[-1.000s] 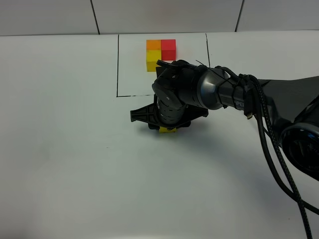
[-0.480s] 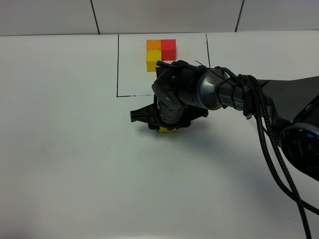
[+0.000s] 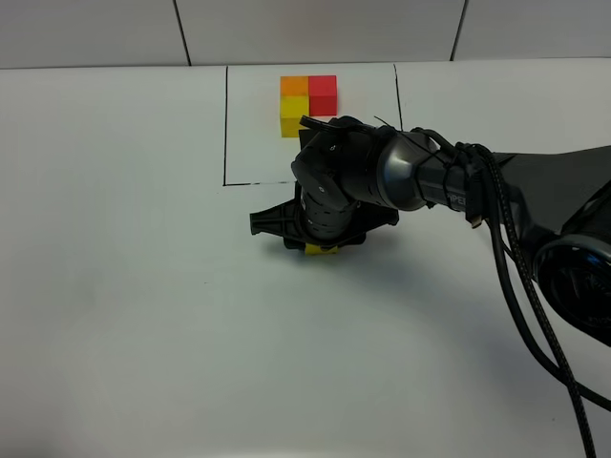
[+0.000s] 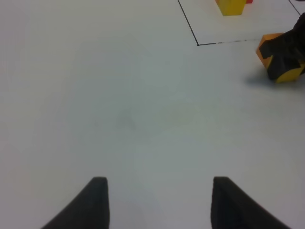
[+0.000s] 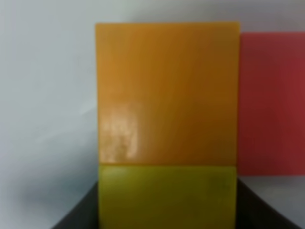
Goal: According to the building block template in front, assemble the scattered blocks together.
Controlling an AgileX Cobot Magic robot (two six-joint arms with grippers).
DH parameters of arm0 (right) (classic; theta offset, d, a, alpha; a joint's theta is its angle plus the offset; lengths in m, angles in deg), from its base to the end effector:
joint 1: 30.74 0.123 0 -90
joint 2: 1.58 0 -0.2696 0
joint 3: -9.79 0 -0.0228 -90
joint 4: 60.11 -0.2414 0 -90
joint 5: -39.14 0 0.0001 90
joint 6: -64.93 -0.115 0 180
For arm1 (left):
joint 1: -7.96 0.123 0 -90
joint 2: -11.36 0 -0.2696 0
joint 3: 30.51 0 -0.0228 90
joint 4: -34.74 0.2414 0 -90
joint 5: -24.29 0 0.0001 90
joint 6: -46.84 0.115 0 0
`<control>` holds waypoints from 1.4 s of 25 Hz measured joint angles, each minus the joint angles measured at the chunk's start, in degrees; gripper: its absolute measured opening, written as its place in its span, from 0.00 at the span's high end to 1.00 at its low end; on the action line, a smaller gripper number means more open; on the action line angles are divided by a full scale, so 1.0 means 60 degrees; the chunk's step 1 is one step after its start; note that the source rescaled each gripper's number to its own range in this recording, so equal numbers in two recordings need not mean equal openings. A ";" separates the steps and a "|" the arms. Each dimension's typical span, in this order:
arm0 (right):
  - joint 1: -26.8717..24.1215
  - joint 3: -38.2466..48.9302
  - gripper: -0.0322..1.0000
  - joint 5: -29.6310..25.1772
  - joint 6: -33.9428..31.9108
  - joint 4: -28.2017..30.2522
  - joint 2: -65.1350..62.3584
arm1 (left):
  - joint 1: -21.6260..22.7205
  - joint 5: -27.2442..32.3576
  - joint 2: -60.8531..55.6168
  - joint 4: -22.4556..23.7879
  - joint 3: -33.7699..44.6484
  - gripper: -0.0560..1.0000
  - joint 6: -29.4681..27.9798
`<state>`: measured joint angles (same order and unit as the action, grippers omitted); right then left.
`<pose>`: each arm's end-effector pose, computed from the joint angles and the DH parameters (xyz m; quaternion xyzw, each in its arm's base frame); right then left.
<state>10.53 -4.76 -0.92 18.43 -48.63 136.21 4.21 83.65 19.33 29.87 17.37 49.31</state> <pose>0.3463 0.2843 0.0819 -0.0214 0.9864 0.0463 0.1560 0.0232 -0.0099 0.2660 0.0471 0.8423 -0.0484 0.5348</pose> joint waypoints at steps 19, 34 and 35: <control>0.0020 0.0081 0.00 -0.0757 0.1451 -0.0611 -0.1069 | 0.0000 0.0000 0.0000 0.0000 0.0000 0.86 0.0000; -0.1944 0.0081 0.01 -0.1827 0.4381 -0.1913 -0.1973 | 0.0000 0.0000 0.0000 0.0000 0.0000 0.86 0.0000; -0.2220 0.0081 0.01 -0.1849 0.4513 -0.1913 -0.1973 | 0.0000 0.0000 0.0000 0.0000 0.0000 0.86 0.0000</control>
<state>-2.79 -4.27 -12.01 45.51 -60.11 124.37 4.21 83.65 19.33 29.87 17.37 49.31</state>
